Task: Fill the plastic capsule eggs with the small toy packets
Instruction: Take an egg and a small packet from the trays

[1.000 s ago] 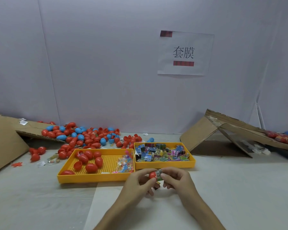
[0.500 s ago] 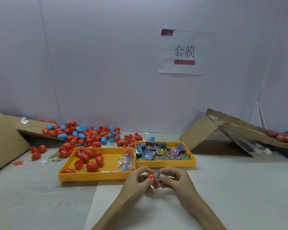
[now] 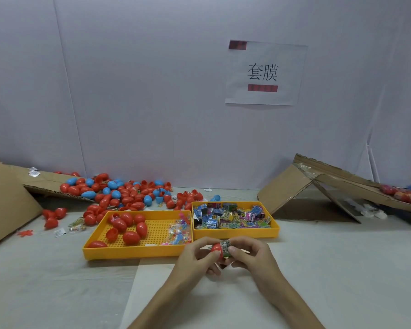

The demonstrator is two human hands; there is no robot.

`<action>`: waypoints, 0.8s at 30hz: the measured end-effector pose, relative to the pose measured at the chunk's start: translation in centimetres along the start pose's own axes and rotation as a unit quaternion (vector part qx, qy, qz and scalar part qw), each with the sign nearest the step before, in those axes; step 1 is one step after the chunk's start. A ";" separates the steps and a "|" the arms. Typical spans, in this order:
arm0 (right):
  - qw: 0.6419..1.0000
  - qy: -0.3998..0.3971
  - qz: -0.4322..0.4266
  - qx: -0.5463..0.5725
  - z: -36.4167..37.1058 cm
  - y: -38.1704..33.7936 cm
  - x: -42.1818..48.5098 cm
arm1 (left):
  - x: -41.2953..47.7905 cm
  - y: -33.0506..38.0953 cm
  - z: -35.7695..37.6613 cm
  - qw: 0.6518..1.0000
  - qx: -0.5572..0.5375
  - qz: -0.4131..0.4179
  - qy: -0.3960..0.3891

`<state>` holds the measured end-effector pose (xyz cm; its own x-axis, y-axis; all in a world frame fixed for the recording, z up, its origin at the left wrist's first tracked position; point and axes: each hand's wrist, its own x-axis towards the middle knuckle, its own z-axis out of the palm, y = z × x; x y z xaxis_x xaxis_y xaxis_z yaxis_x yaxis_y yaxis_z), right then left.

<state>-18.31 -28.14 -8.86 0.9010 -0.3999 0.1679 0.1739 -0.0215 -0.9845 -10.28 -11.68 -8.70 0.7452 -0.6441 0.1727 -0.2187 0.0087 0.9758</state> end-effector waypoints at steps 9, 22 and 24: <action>1.000 0.005 0.022 -0.010 -0.2 -0.2 -0.1 | 0.1 -0.3 -0.1 0.999 0.022 0.016 0.017; 0.997 0.002 0.073 0.010 -0.2 -0.3 -0.1 | 0.1 -0.7 0.1 0.997 0.071 0.034 0.025; 0.996 -0.003 0.081 0.031 -0.3 -0.4 -0.1 | 0.1 -0.7 0.1 0.996 0.071 0.039 0.024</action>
<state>-18.56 -28.33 -8.50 0.9214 -0.3886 0.0078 0.0507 0.1003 -0.9937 -10.06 -11.84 -9.38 0.7507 -0.6090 0.2561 -0.3606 -0.0528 0.9312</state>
